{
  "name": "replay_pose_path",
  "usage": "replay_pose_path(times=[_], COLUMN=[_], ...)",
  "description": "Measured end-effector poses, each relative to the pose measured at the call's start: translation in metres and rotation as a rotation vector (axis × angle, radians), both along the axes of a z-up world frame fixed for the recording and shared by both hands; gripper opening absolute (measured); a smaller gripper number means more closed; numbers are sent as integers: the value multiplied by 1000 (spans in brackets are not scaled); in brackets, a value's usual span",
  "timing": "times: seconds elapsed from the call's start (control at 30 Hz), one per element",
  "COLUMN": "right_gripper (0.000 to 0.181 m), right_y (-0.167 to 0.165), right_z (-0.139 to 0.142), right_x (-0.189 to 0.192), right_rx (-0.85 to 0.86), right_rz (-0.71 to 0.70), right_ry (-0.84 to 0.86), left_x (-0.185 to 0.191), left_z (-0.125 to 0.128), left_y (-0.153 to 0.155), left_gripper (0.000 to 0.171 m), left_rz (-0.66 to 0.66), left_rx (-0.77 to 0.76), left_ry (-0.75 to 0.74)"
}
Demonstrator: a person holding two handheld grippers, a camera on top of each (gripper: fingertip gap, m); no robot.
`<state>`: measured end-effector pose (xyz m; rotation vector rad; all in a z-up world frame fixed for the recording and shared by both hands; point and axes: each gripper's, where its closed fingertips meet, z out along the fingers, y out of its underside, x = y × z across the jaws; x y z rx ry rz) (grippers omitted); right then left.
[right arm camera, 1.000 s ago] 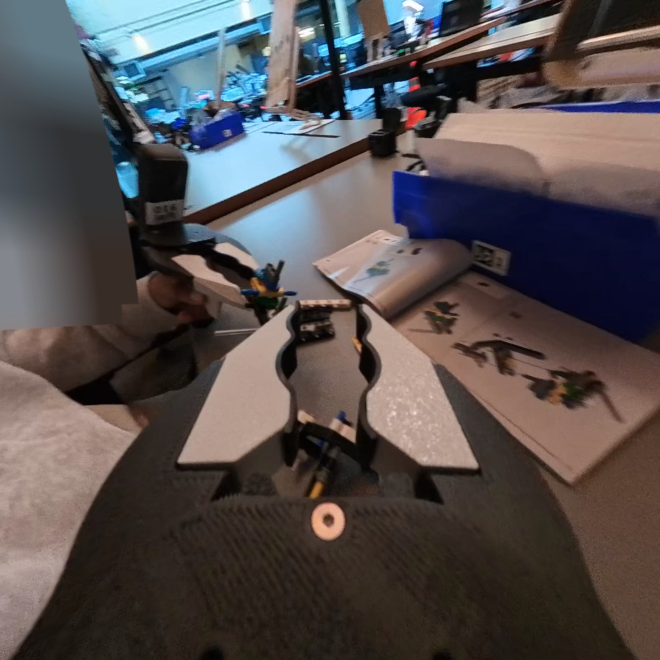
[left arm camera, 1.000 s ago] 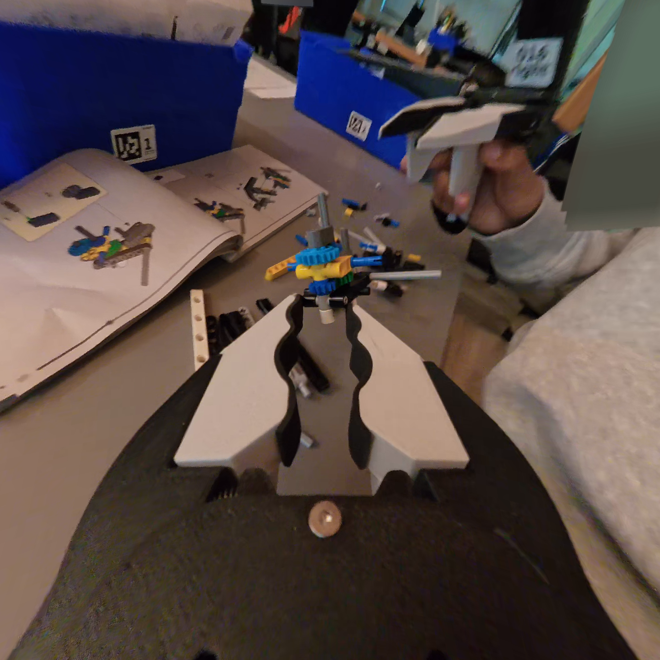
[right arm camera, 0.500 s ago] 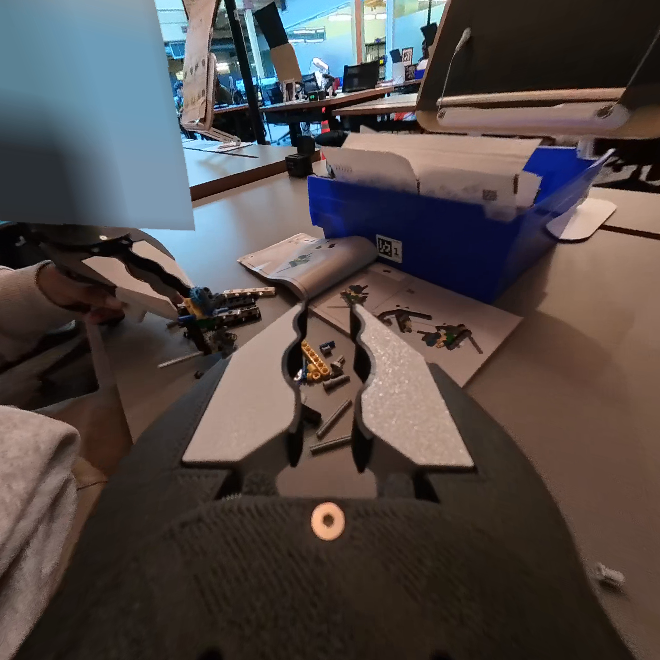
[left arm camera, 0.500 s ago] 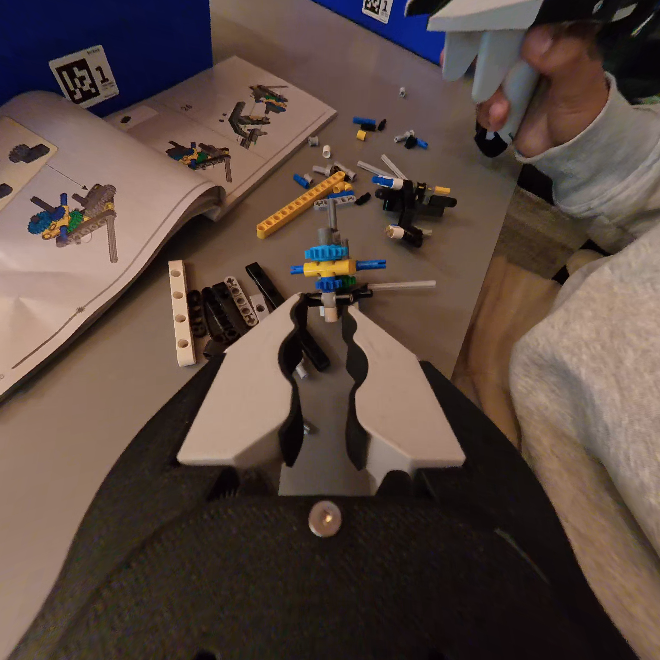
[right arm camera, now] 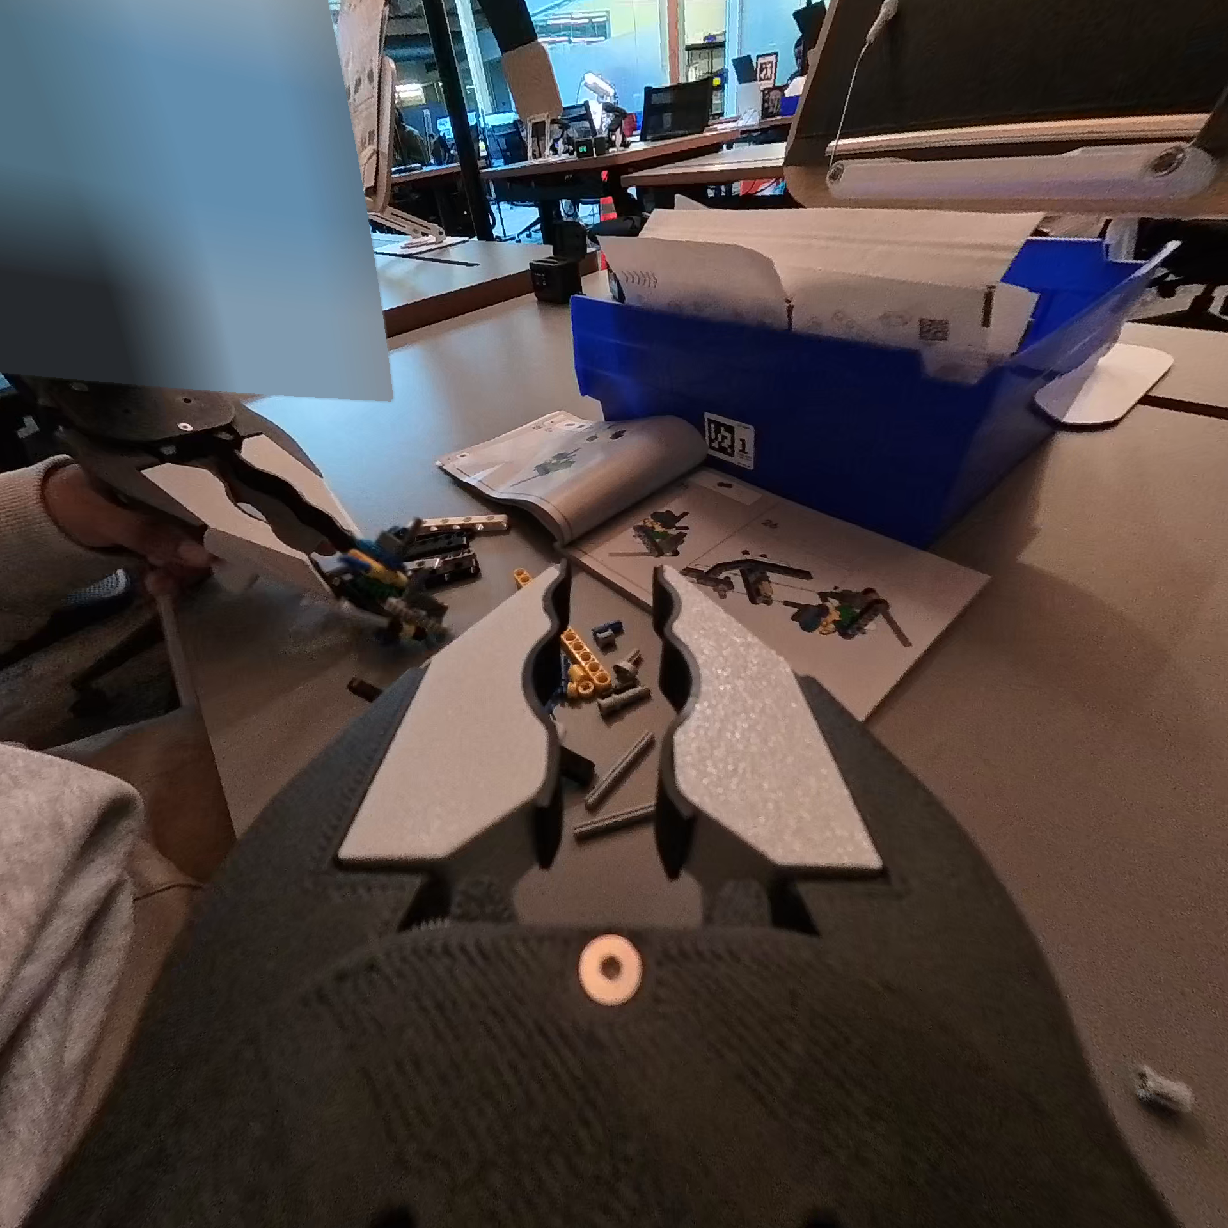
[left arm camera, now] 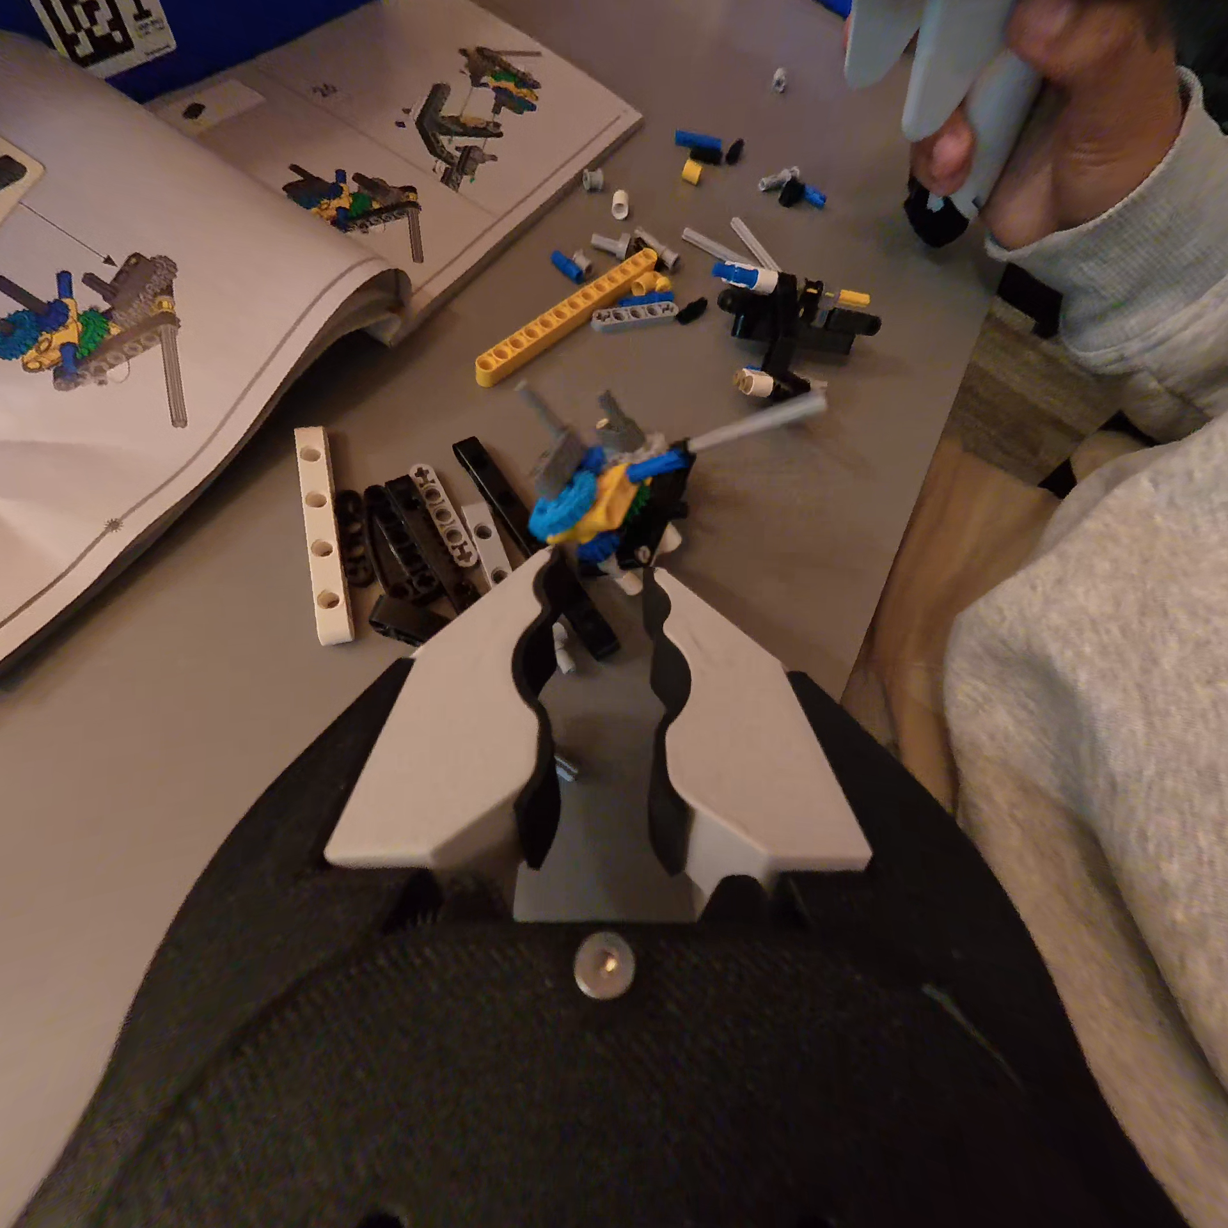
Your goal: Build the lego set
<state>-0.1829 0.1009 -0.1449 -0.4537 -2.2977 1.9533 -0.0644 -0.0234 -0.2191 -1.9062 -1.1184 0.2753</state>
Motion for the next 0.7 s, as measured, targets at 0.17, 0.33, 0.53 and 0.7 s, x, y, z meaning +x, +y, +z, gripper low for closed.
replay_pose_path(times=[0.17,0.33,0.53,0.7], right_gripper=[24,26,25,24], right_y=[-5,-17,-24,-22], right_z=[2,7,1,0], right_x=[5,18,24,23], right_rx=[-2,0,58,43], right_rz=[20,73,87,88], right_ry=[2,7,48,27], left_x=[0,0,2,5], left_z=[0,0,-1,-1], left_y=[0,0,2,5], left_gripper=[22,24,35,38], left_rz=[1,-3,-13,-33], left_rx=[9,3,9,10], left_ry=[-3,-2,-12,-14])
